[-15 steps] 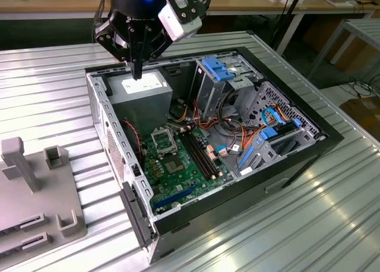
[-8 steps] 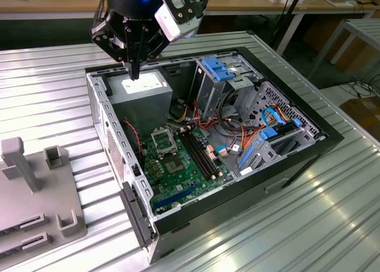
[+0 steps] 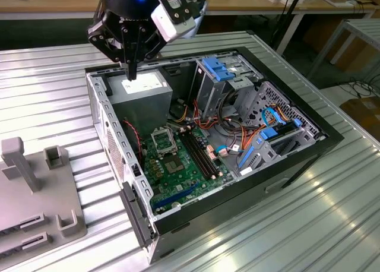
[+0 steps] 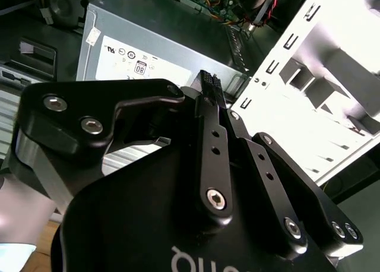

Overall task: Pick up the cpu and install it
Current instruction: 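Reach for the cpu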

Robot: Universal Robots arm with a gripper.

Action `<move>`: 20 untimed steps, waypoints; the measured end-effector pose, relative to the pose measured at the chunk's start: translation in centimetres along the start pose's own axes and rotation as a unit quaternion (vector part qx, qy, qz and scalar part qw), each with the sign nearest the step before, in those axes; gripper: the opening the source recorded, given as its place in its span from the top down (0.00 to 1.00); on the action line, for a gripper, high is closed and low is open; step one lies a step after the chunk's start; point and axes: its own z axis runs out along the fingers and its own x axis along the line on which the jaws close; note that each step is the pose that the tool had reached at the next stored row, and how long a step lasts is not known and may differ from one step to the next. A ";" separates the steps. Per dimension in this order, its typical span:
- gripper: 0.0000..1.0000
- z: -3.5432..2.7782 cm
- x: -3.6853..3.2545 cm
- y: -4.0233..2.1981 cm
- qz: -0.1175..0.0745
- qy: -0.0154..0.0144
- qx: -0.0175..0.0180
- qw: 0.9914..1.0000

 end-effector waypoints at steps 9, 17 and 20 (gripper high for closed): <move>0.89 0.00 0.59 -0.05 0.000 0.001 0.000 1.000; 0.89 -0.01 1.05 -0.08 0.000 0.001 0.000 1.000; 0.89 -0.01 1.23 -0.09 0.000 0.002 0.000 1.000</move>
